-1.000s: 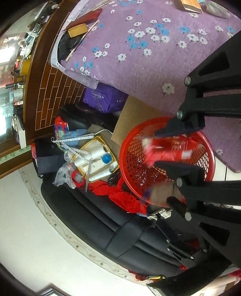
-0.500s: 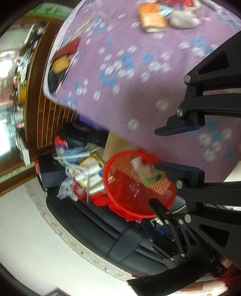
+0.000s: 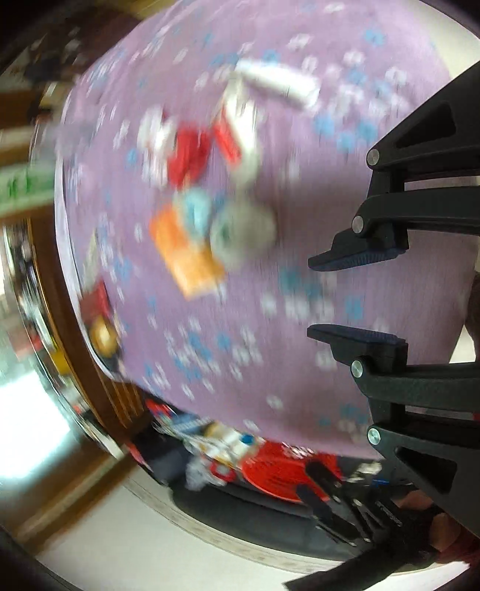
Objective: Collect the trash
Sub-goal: 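Grasp the white spray bottle with the right tool while the left tool grasps the white cloth ball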
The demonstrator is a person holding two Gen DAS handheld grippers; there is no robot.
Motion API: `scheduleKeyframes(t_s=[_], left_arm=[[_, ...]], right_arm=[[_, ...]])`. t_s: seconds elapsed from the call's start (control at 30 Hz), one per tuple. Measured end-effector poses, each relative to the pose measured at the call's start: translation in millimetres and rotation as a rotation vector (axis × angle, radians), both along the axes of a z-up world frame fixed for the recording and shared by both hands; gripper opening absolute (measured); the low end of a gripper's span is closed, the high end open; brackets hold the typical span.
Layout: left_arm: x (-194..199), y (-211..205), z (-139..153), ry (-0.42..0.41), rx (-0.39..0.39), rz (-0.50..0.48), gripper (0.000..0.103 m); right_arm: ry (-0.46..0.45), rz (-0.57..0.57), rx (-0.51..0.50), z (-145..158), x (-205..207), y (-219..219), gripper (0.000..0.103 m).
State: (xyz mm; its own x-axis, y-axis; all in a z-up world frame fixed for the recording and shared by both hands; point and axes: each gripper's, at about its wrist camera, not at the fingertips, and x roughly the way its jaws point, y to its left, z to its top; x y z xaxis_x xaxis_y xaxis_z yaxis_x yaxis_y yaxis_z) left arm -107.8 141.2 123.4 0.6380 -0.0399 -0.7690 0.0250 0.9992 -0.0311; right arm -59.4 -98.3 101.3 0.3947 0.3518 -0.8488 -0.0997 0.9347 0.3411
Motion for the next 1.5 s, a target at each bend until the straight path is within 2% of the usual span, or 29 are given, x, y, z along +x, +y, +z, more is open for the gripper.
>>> scheduleKeyframes(t_s=[0.2, 0.3, 0.4, 0.47, 0.57, 0.7, 0.8, 0.9, 1.1, 1.3, 1.5], left_arm=[[1, -54, 2, 0.028, -0.021, -0.061, 0.065], [2, -68, 4, 0.046, -0.042, -0.072, 0.065], [7, -78, 9, 0.057, -0.048, -0.071, 0.065], [15, -85, 12, 0.076, -0.063, -0.084, 0.065], [27, -92, 17, 0.079, -0.085, -0.082, 0.065], [43, -103, 17, 0.078, -0.073, -0.093, 0.065], [58, -109, 13, 0.094, -0.054, -0.107, 0.065], [78, -115, 3, 0.123, -0.038, -0.11, 0.065], [113, -128, -28, 0.217, -0.066, -0.123, 0.065], [136, -141, -52, 0.266, -0.074, -0.122, 0.065], [151, -158, -77, 0.316, -0.048, -0.143, 0.065]], right_arm=[[0.015, -0.154, 0.004, 0, 1, -100, 0.033], [0.028, -0.209, 0.009, -4, 3, -129, 0.035], [0.041, -0.251, 0.011, -11, 11, -150, 0.044], [0.064, -0.265, 0.03, -21, 22, -162, 0.044], [0.089, -0.269, 0.034, -35, 35, -170, 0.044], [0.128, -0.264, -0.014, -53, 53, -167, 0.044], [0.181, -0.264, -0.013, -70, 61, -163, 0.043], [0.203, -0.25, -0.042, -80, 63, -152, 0.033], [0.176, -0.21, -0.115, -81, 66, -137, 0.034], [0.179, -0.2, -0.1, -81, 66, -133, 0.034], [0.194, -0.208, -0.089, -85, 66, -134, 0.034]])
